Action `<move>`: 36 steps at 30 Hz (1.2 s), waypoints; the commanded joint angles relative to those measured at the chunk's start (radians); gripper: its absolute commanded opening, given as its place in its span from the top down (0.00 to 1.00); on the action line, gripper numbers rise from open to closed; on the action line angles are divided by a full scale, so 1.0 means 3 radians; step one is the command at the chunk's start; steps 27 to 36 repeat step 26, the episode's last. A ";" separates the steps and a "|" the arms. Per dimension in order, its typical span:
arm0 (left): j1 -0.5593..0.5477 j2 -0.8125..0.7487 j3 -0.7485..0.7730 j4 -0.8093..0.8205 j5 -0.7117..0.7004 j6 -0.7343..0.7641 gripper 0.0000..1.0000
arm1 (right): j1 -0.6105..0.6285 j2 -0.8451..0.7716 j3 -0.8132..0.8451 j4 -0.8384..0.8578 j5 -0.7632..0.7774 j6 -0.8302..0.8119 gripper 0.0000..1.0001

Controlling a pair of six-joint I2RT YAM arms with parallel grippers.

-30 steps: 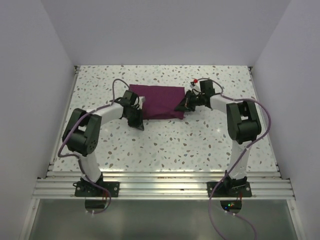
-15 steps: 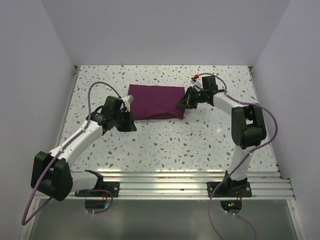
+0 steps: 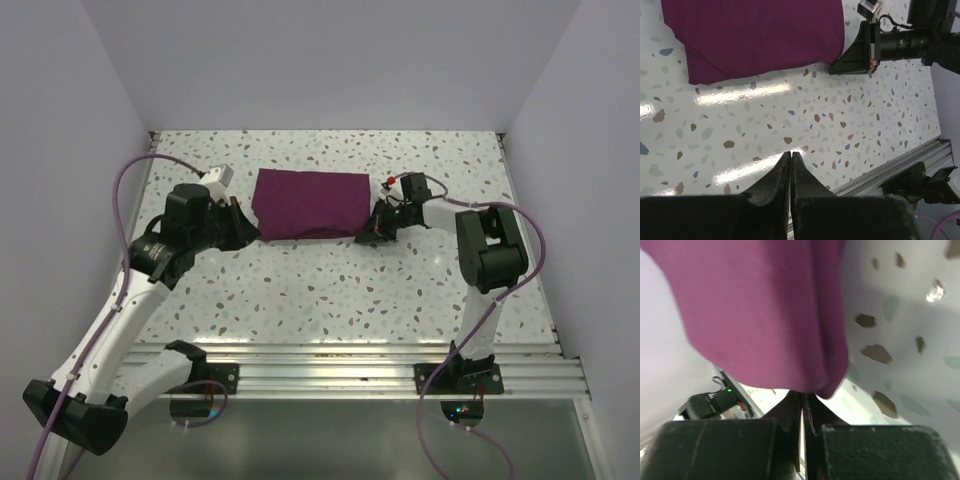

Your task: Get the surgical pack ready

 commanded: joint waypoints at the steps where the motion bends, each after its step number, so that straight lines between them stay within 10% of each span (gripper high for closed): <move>1: 0.0013 -0.0115 0.0091 -0.0115 -0.0069 -0.0303 0.94 | 0.0017 -0.0278 0.0011 -0.0350 0.0275 -0.0246 1.00; 10: 0.0013 -0.0661 -0.0797 0.0471 0.0257 -0.1008 0.89 | 0.0247 -0.1540 -0.0729 -0.1109 0.0894 -0.0257 0.79; 14: 0.0013 -0.0922 -0.1273 0.0805 0.0458 -0.1234 0.83 | 0.0268 -0.2419 -0.1261 -0.1130 0.0936 -0.0185 0.01; 24: 0.0013 -0.1270 -0.1826 0.0908 0.0601 -0.1398 0.23 | 0.0263 -0.3442 -0.2248 -0.0620 0.0583 0.0467 0.01; 36: 0.0013 -0.1352 -0.1959 0.1004 0.0642 -0.1454 0.20 | 0.0268 -0.3673 -0.2543 -0.0195 0.0588 0.0658 0.01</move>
